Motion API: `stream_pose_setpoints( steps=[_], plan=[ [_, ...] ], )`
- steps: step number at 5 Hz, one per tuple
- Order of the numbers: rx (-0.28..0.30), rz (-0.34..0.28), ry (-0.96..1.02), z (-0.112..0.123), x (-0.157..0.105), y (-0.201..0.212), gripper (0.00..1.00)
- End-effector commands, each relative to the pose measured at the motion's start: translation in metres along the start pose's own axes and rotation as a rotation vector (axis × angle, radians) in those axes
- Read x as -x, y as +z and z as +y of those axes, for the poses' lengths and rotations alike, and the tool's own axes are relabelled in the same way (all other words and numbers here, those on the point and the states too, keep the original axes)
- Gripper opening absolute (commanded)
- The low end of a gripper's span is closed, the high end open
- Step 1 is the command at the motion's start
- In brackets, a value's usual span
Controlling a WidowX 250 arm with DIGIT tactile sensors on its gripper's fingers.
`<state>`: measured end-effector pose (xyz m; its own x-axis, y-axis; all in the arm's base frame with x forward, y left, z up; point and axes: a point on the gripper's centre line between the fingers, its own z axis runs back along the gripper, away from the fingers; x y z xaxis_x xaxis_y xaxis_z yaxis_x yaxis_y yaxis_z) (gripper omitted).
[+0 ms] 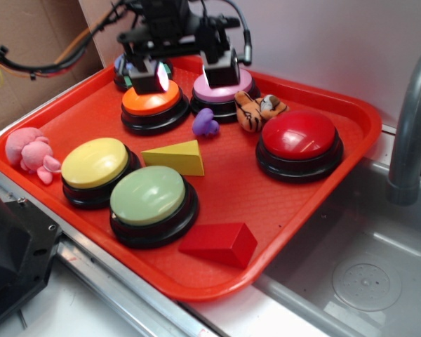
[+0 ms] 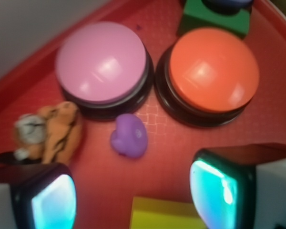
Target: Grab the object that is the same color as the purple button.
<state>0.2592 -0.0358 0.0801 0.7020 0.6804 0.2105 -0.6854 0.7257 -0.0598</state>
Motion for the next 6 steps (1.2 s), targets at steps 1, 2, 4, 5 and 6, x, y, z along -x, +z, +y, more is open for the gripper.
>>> stream_pose_setpoints(
  steps=[1, 2, 4, 5, 6],
  plan=[
    [0.047, 0.003, 0.16, 0.007, -0.017, -0.028, 1.0],
    [0.069, 0.045, 0.181, 0.005, -0.019, -0.046, 1.0],
    [0.067, 0.04, 0.156, 0.004, -0.02, -0.062, 1.0],
    [0.07, 0.032, 0.148, 0.005, -0.019, -0.062, 0.05],
    [0.088, 0.037, 0.125, 0.003, -0.018, -0.058, 0.0]
  ],
)
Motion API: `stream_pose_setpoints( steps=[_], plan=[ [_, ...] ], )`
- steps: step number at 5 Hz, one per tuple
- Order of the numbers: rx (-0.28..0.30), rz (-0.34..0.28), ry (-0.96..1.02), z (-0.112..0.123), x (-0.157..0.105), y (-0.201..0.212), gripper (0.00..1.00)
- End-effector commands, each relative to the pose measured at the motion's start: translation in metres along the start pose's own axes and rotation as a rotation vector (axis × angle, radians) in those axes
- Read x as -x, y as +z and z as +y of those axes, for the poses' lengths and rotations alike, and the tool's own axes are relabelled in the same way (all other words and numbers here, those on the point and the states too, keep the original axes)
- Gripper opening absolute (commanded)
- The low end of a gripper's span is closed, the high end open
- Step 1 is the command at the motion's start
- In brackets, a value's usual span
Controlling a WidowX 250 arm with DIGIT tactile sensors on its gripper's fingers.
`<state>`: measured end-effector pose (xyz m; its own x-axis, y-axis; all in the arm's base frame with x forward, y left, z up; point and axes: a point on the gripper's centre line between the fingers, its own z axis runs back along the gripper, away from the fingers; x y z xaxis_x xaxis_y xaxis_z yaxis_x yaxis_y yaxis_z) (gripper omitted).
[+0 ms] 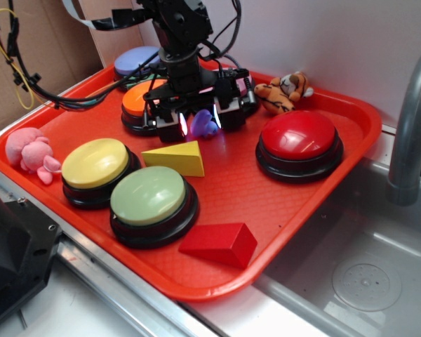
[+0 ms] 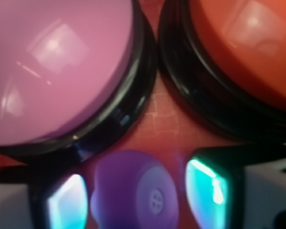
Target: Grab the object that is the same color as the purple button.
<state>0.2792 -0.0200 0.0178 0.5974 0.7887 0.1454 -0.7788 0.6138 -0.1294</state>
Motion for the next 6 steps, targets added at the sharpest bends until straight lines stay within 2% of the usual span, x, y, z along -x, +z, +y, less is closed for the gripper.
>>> stream_pose_setpoints(
  steps=[1, 2, 3, 4, 5, 6],
  plan=[
    [0.053, -0.005, -0.1, -0.004, -0.007, 0.019, 0.0],
    [0.035, 0.01, -0.217, -0.005, -0.012, 0.038, 0.0],
    [0.011, 0.008, -0.465, -0.006, -0.018, 0.07, 0.0],
    [-0.023, 0.06, -0.675, 0.003, -0.021, 0.1, 0.0],
    [-0.049, 0.085, -0.753, 0.023, -0.027, 0.125, 0.0],
    [-0.024, 0.077, -0.792, 0.044, -0.033, 0.146, 0.0]
  ],
)
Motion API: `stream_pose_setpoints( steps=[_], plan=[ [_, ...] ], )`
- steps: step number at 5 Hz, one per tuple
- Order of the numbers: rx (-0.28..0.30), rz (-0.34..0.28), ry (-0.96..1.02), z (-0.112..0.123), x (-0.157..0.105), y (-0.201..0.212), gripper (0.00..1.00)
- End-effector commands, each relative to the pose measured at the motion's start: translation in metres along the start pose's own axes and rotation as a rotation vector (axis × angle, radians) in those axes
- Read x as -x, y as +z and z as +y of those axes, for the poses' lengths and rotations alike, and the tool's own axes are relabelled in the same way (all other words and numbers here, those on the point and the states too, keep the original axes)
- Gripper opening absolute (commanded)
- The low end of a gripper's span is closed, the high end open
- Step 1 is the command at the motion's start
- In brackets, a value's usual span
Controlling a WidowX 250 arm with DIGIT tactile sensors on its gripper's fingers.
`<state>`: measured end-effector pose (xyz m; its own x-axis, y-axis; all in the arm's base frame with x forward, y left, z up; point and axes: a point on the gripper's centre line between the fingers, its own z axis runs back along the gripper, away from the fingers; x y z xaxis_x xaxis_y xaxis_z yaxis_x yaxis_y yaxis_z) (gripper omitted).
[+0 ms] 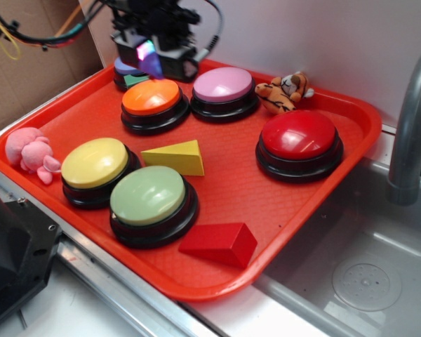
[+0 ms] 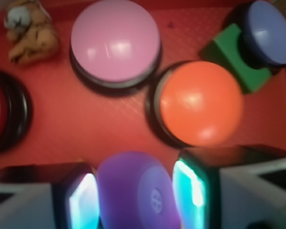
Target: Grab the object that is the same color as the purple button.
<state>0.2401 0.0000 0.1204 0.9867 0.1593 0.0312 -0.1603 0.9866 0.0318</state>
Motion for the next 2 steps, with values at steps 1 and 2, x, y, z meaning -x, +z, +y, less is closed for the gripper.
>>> stream_pose_setpoints(
  steps=[1, 2],
  plan=[
    [0.047, -0.11, 0.023, 0.05, 0.012, 0.054, 0.0],
    [-0.007, -0.116, 0.14, 0.06, 0.015, 0.056, 0.0]
  ],
)
